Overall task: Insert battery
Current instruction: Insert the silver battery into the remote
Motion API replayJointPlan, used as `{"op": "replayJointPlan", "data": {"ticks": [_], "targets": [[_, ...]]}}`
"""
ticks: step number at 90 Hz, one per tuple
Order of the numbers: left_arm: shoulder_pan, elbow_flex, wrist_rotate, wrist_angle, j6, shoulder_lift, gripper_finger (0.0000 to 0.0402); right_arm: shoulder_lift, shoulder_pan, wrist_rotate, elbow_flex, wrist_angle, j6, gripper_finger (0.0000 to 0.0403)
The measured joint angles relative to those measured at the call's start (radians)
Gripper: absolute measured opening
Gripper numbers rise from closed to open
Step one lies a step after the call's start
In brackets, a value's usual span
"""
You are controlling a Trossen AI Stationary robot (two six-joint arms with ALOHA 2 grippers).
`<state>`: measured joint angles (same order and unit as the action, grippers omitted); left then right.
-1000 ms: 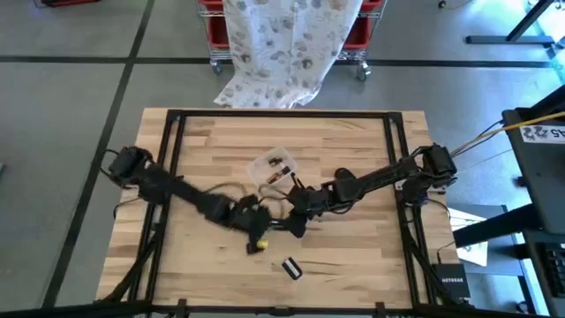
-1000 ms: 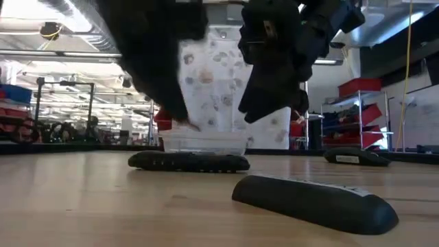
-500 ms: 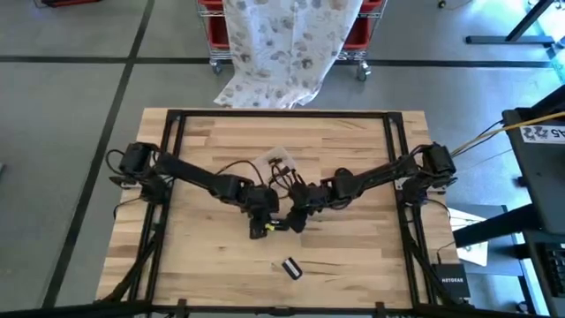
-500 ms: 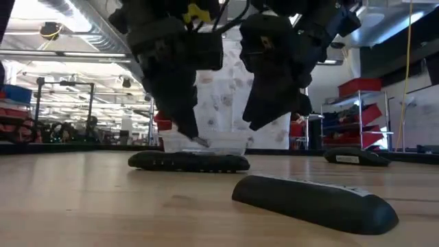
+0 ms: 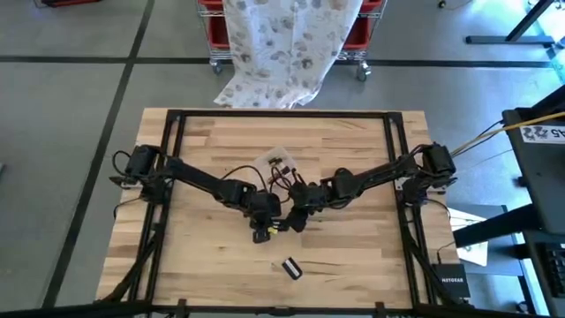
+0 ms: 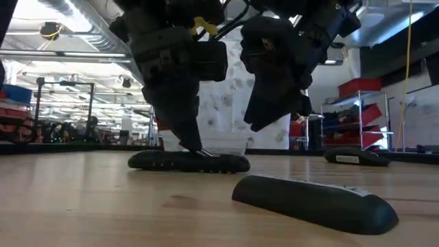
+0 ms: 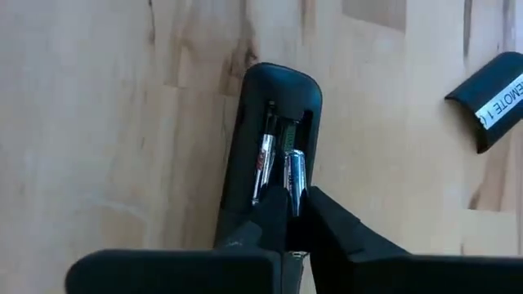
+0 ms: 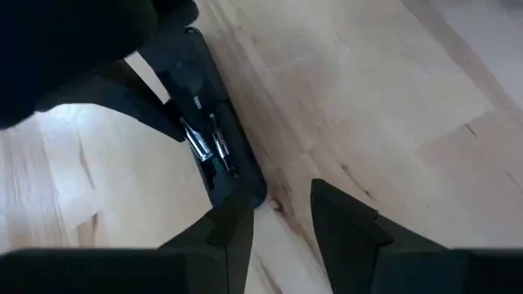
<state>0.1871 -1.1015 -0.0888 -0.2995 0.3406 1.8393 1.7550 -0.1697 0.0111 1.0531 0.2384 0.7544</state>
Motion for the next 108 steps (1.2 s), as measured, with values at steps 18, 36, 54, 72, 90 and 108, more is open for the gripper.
{"op": "replayJointPlan", "data": {"ticks": [18, 36, 54, 72, 90, 108], "targets": [[0.002, 0.000, 0.025, 0.006, -0.004, 0.001, 0.0019, 0.000, -0.001, -0.004, 0.000, -0.005, 0.000, 0.0105], [0.000, 0.000, 0.030, 0.049, -0.008, 0.002, 0.0050, 0.000, -0.001, -0.004, 0.000, -0.007, 0.002, 0.0105], [-0.018, 0.000, 0.013, 0.056, -0.003, 0.002, 0.0071, 0.000, -0.001, -0.004, 0.000, -0.006, 0.006, 0.0105], [-0.043, 0.000, -0.084, 0.029, 0.022, -0.018, 0.0081, 0.000, 0.000, -0.004, 0.000, -0.004, 0.007, 0.0105], [-0.042, -0.002, -0.059, -0.084, 0.018, -0.078, 0.0081, 0.000, 0.000, -0.004, 0.001, -0.003, 0.000, 0.0105], [-0.013, -0.003, -0.066, -0.073, -0.001, -0.060, 0.0048, 0.000, -0.001, -0.004, 0.001, -0.002, 0.003, 0.0105]]}}
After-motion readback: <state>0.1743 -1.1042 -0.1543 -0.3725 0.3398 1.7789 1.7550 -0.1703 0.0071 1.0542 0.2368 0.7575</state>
